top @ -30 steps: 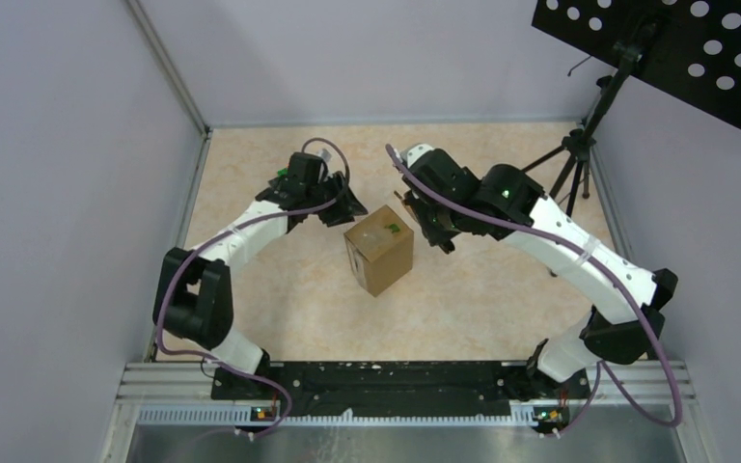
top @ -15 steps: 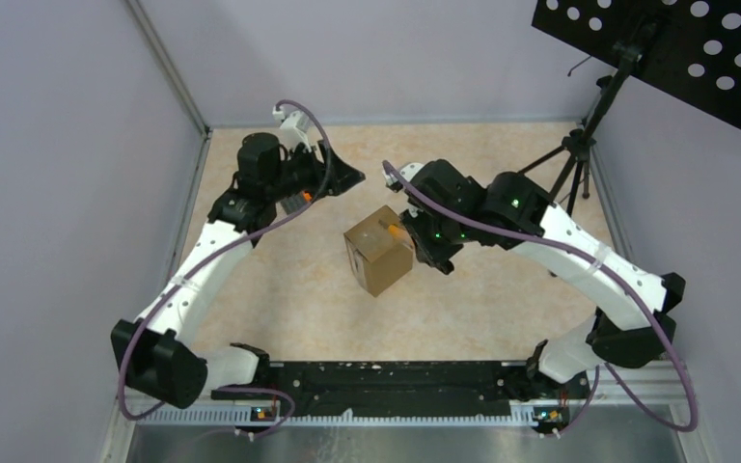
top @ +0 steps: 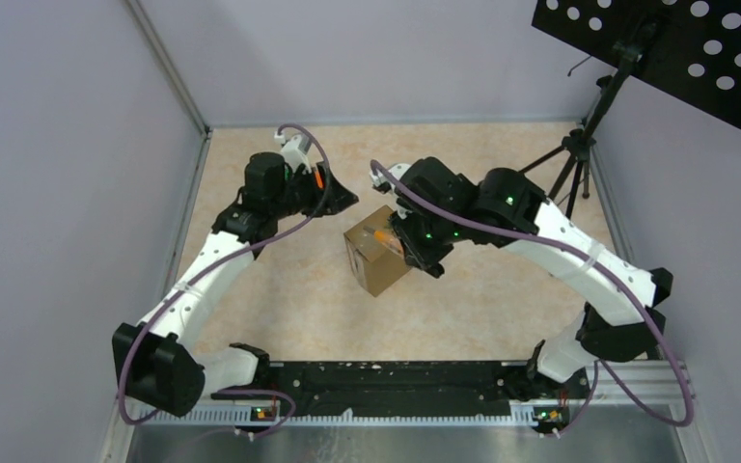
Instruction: Unpack the express box
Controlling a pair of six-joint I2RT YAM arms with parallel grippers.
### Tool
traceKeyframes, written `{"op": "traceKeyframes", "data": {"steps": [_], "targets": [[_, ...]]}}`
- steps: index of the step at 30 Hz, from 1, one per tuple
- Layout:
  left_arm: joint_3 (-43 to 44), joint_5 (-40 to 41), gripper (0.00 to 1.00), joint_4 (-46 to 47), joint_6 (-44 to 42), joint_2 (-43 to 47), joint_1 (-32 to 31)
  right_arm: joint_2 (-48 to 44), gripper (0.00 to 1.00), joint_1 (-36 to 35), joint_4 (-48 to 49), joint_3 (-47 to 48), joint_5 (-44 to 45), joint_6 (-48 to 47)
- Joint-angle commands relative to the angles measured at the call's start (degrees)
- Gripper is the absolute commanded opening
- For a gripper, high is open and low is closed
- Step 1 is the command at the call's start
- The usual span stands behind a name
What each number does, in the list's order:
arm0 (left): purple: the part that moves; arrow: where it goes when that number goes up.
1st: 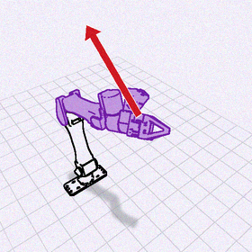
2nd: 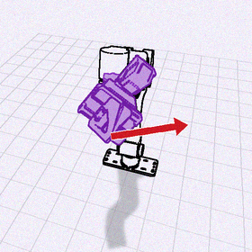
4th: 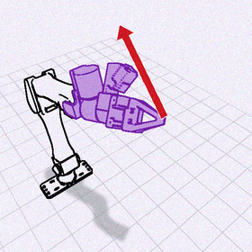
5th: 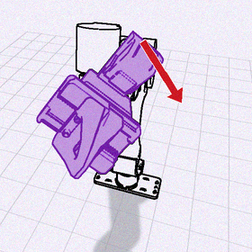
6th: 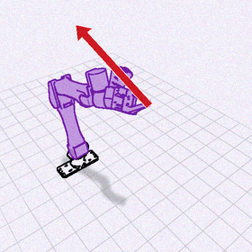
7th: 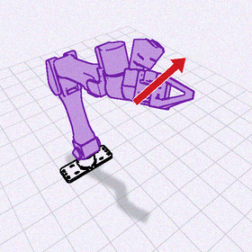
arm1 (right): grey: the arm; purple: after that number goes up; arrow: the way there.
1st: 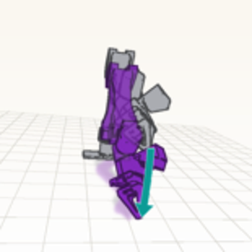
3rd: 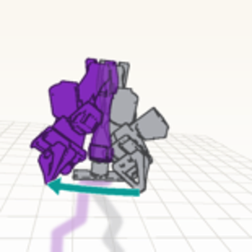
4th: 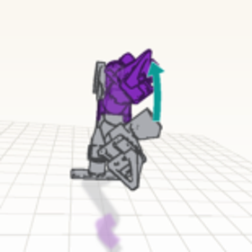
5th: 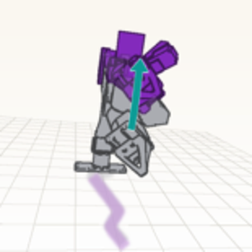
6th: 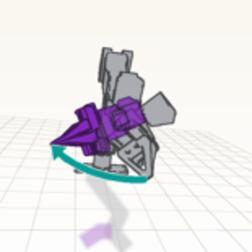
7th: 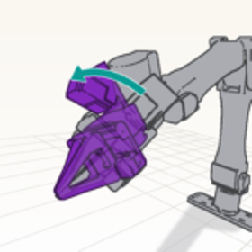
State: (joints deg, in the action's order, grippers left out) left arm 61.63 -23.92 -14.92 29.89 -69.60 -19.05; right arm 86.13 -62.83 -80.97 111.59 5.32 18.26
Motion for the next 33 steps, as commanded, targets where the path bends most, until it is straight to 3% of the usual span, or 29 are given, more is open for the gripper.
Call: {"op": "traceKeyframes", "data": {"steps": [1,8,14,24,33], "targets": [[-2.85,-2.09,0.63,2.08,0.45,-0.47,0.16,4.73,0.00,-1.56,-1.93,5.65,4.09,1.08],[-6.43,-6.15,0.63,3.81,2.87,-3.93,0.19,7.47,0.00,-3.18,-1.30,5.54,6.81,1.28],[-10.87,-8.09,0.62,7.03,10.90,-4.30,-0.73,7.10,0.00,-3.18,-0.72,4.06,6.32,0.50],[-15.57,-4.38,0.59,8.10,22.34,-1.02,-4.47,4.72,0.00,-3.18,0.15,-0.06,5.41,-0.43],[-17.10,-1.49,0.55,6.47,27.11,0.80,-7.52,2.01,0.00,-3.54,0.69,-2.90,3.61,-1.19]]}}
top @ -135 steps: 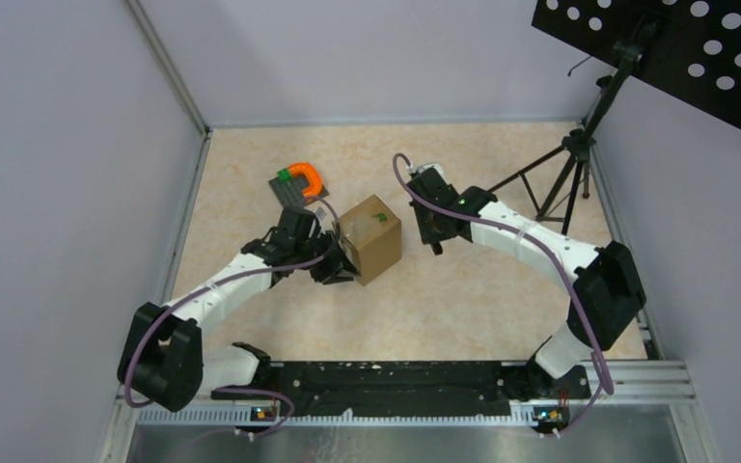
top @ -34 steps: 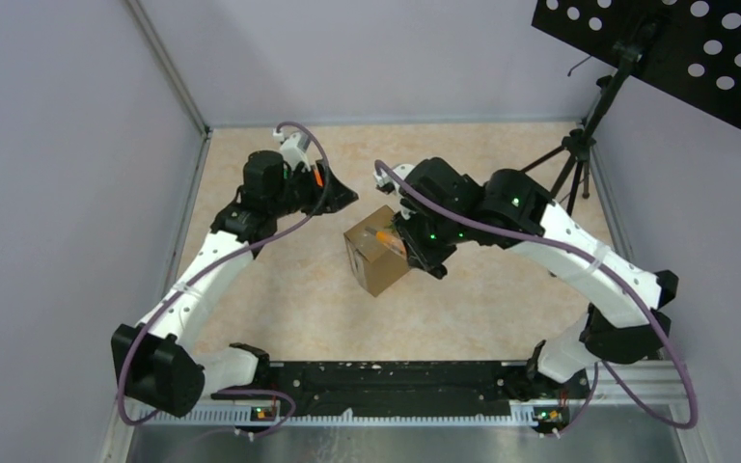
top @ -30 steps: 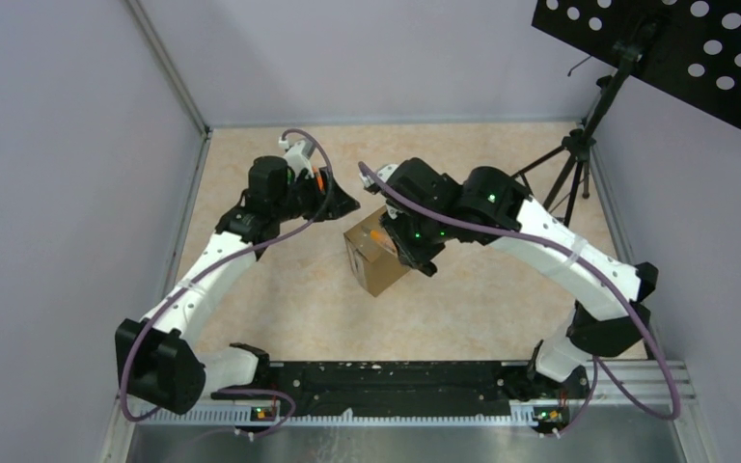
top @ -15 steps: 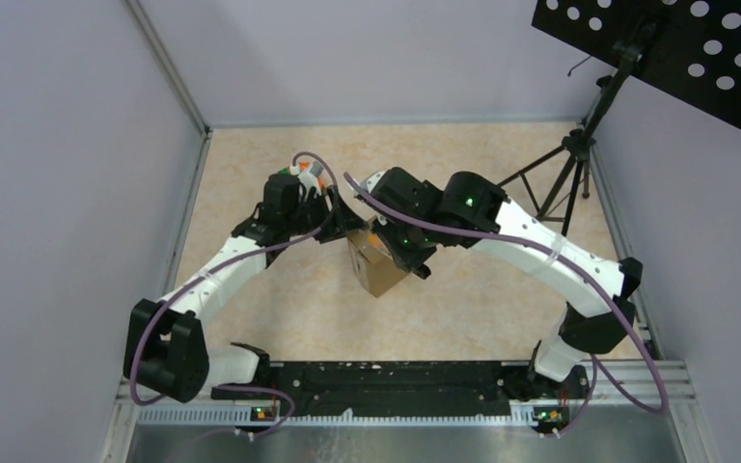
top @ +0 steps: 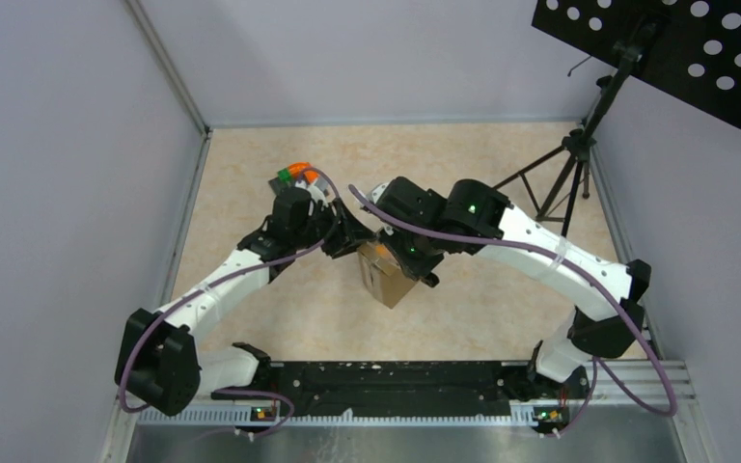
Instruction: Unpack the express box
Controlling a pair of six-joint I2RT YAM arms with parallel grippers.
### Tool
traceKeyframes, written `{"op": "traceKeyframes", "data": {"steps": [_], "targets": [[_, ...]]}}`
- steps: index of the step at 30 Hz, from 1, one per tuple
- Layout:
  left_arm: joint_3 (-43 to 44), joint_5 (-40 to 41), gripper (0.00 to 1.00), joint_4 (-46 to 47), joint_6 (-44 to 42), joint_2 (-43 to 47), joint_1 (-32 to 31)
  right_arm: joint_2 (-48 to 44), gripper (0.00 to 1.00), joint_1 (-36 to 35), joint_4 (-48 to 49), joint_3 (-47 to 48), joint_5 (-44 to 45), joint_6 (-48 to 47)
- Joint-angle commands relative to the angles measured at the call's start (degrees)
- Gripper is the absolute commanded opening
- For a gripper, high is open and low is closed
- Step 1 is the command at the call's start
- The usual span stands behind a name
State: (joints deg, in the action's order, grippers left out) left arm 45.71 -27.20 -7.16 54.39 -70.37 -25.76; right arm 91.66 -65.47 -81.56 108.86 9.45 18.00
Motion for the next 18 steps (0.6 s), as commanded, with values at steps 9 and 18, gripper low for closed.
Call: {"op": "traceKeyframes", "data": {"steps": [9,18], "targets": [[2.82,1.68,0.57,-4.47,-3.64,0.93,-1.04,-4.34,0.00,-5.01,0.46,-2.34,1.66,-1.21],[11.50,0.53,0.65,-7.56,-14.56,-2.13,-0.23,-1.46,0.00,-6.42,-0.74,-1.11,8.30,-0.76]]}}
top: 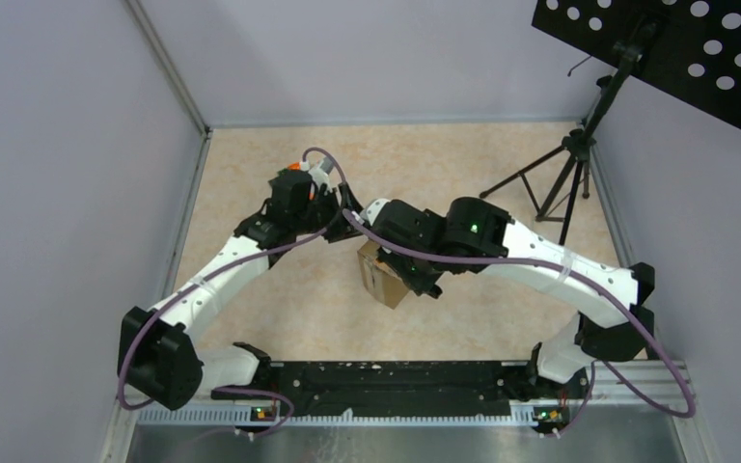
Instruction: Unpack the express box
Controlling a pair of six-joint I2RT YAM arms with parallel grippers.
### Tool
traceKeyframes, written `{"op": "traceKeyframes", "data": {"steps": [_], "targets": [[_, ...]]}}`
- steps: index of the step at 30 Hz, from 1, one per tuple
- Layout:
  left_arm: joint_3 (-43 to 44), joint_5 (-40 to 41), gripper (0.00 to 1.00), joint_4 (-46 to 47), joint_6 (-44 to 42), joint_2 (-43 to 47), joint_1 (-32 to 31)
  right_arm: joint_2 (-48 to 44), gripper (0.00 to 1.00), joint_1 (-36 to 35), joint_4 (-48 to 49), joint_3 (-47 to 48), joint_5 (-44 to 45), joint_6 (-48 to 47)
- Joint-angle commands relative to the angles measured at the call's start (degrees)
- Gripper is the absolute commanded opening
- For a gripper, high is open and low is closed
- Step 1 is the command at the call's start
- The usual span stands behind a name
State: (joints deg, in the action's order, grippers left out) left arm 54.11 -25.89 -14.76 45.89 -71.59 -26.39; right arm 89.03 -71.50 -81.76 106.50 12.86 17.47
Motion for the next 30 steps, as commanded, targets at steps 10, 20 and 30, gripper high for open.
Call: {"op": "traceKeyframes", "data": {"steps": [10,20,30], "targets": [[3.74,-4.41,0.64,0.43,-10.04,-3.64,1.44,3.47,0.00,-0.52,-0.74,1.20,5.47,-0.06],[4.34,-5.90,0.64,0.44,-10.45,-4.86,2.05,3.50,0.00,-0.99,-1.04,1.32,4.43,0.28],[10.16,-2.55,0.66,-3.17,-15.02,-2.23,3.37,0.16,0.00,-1.03,-0.83,2.27,4.15,2.08]]}}
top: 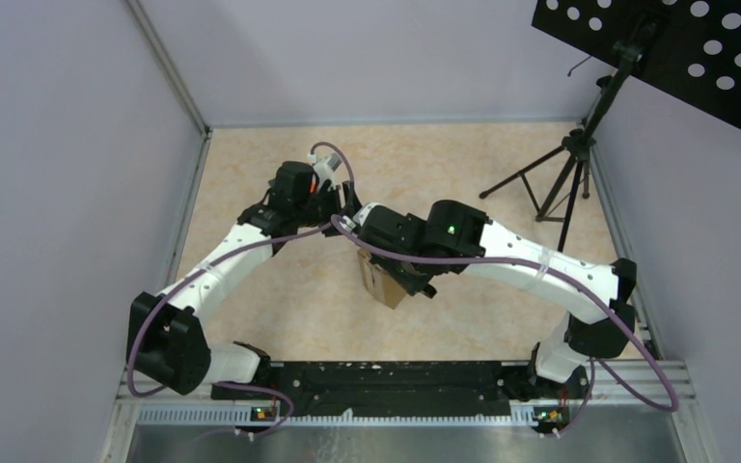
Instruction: Unpack the express box
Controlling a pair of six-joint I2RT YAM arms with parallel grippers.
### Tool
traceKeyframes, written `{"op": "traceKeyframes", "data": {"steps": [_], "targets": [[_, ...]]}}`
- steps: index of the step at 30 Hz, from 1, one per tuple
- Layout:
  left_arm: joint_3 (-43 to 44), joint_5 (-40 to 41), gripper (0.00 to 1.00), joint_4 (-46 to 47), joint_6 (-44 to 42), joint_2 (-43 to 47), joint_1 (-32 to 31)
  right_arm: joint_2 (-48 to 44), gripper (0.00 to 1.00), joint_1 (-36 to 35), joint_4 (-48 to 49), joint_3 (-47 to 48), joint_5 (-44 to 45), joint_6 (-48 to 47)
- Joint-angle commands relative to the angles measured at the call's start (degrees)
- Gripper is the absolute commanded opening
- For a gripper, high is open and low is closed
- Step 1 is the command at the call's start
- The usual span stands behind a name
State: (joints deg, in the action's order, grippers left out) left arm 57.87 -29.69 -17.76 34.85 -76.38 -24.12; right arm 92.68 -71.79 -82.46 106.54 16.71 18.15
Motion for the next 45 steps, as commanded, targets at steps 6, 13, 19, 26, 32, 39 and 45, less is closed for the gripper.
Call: {"op": "traceKeyframes", "data": {"steps": [6,13,19,26,32,39,45], "targets": [[12.33,-5.07,0.67,2.41,-10.94,7.07,1.18,-12.38,0.00,-0.74,2.98,-3.83,-6.43,3.64],[12.79,-28.90,0.59,10.33,-13.10,9.11,1.18,-24.88,0.00,-0.78,6.51,-11.85,-13.39,5.19],[10.75,-43.14,0.55,19.45,-8.84,9.92,-0.86,-30.78,0.00,-0.77,10.50,-15.63,-18.95,3.38],[8.74,-48.13,0.55,18.42,-11.87,9.57,-8.41,-30.42,0.00,-0.74,11.94,-15.11,-21.72,0.47],[7.22,-49.52,0.55,19.13,-12.46,8.35,-13.51,-29.79,0.00,-0.77,12.84,-14.66,-24.36,-1.01],[7.08,-50.13,0.53,19.07,-12.98,6.08,-17.56,-28.90,0.00,-0.78,12.30,-14.96,-25.88,-1.86],[7.18,-49.99,0.48,13.38,-16.48,4.89,-20.20,-28.14,0.00,-0.76,11.24,-14.22,-26.11,-2.30]]}}
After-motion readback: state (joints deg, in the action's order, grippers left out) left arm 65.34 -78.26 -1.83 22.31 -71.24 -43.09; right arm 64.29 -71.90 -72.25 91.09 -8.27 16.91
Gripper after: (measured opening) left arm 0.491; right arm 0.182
